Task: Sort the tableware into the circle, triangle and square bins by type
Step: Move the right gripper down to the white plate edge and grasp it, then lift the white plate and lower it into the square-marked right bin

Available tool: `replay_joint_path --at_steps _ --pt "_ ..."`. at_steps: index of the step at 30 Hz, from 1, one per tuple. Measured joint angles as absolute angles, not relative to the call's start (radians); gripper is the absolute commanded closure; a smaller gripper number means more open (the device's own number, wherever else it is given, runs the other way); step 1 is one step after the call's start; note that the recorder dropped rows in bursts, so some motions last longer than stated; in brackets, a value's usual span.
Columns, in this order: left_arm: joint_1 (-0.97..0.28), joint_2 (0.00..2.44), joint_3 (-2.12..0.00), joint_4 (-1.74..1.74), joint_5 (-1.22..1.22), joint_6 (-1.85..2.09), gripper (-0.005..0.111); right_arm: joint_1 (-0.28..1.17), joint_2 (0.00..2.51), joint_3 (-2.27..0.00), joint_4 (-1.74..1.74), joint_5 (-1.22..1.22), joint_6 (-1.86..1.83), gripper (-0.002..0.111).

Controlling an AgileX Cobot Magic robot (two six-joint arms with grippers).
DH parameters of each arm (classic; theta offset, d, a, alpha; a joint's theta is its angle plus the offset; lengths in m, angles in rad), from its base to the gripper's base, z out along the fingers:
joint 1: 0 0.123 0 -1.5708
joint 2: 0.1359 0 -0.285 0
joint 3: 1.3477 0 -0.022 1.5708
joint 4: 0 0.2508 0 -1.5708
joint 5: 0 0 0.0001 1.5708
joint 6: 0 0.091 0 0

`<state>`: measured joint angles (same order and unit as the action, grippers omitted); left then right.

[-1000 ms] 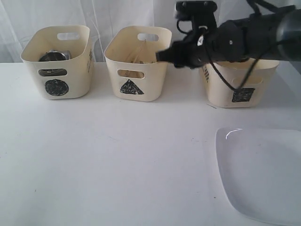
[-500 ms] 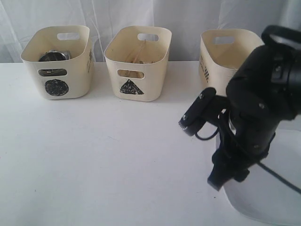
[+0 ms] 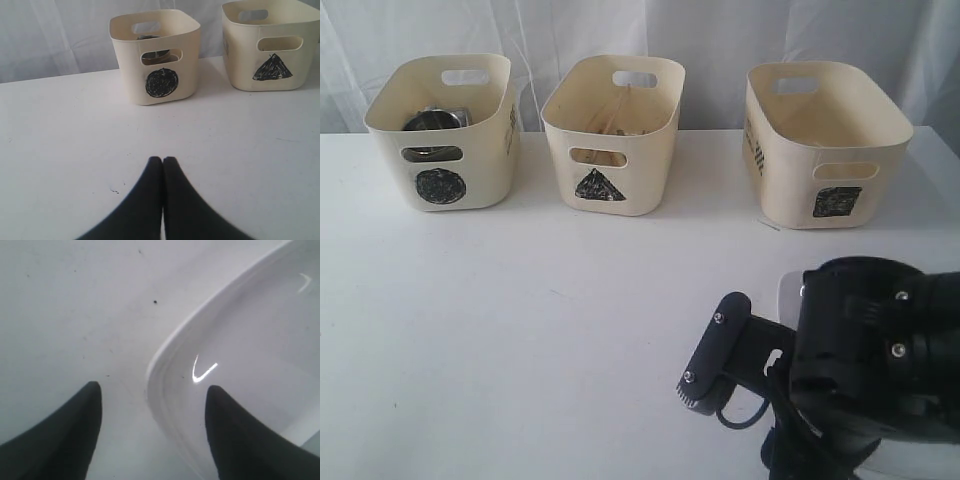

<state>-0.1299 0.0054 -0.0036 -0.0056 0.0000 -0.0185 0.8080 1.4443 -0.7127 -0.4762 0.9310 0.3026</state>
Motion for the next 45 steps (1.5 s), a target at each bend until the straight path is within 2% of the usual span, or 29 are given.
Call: replay_joint_path --at_steps 17,21,23,24,25,26,27,31,40,45 --pt "-0.130 0.005 -0.004 -0.006 0.000 -0.018 0.107 0.792 1.597 -0.586 -0.676 0.760 0.437 0.051" --pt "-0.130 0.005 -0.004 -0.006 0.000 -0.018 0.107 0.762 1.644 -0.592 -0.739 0.768 0.444 0.056" --pt "-0.130 0.005 -0.004 -0.006 0.000 -0.018 0.107 0.750 1.660 -0.598 -0.751 0.768 0.450 0.070" --pt "-0.130 0.005 -0.004 -0.006 0.000 -0.018 0.107 0.750 1.665 -0.598 -0.756 0.768 0.458 0.083" --pt "-0.130 0.005 -0.004 -0.006 0.000 -0.018 0.107 0.750 1.671 -0.598 -0.760 0.766 0.470 0.089" --pt "-0.130 0.005 -0.004 -0.006 0.000 -0.018 0.107 0.750 1.673 -0.598 -0.760 0.763 0.478 0.103" --pt "-0.130 0.005 -0.004 -0.006 0.000 -0.018 0.107 0.750 1.677 -0.598 -0.758 0.759 0.492 0.109" --pt "-0.130 0.005 -0.004 -0.006 0.000 -0.018 0.107 0.740 1.633 -0.590 -0.729 0.744 0.504 0.108" --pt "-0.130 0.005 -0.004 -0.006 0.000 -0.018 0.107 0.827 1.152 -0.674 -0.650 0.859 0.496 0.108" --pt "-0.130 0.005 -0.004 -0.006 0.000 -0.018 0.107 0.830 1.077 -0.691 -0.629 0.906 0.496 0.108"
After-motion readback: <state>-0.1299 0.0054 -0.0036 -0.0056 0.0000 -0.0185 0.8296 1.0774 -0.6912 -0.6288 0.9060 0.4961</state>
